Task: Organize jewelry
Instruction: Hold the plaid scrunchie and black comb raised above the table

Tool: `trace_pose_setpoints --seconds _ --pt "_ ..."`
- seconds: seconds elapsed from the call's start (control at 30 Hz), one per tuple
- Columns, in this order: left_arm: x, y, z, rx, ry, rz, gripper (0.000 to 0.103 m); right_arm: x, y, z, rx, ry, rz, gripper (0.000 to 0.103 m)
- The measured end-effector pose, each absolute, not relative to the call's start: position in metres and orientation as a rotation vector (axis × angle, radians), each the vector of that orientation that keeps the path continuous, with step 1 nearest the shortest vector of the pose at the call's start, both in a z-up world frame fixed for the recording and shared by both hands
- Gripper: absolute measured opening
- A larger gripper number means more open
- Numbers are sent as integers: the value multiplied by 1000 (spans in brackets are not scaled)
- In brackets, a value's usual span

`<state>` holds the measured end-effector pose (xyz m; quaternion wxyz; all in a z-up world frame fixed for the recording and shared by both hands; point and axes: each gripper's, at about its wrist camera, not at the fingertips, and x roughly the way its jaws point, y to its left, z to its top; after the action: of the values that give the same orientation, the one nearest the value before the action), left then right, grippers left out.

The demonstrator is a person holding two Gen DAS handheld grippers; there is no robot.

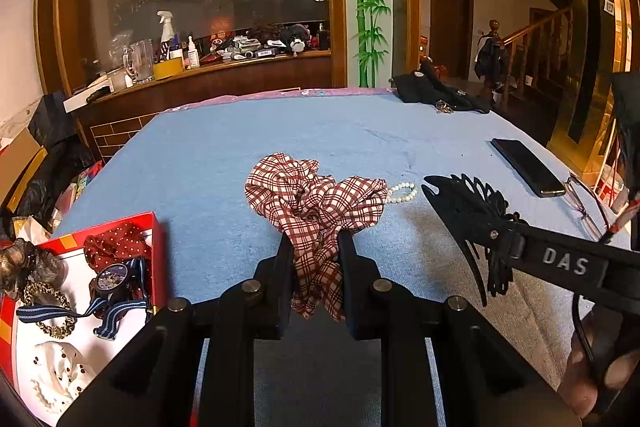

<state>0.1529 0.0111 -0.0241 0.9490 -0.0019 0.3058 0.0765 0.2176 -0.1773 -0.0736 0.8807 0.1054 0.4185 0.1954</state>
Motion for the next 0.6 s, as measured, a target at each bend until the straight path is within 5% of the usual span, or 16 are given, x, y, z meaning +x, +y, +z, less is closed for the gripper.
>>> trace_pose_setpoints --seconds 0.6 --pt "157 13 -25 -12 640 156 18 219 -171 -79 201 898 438 42"
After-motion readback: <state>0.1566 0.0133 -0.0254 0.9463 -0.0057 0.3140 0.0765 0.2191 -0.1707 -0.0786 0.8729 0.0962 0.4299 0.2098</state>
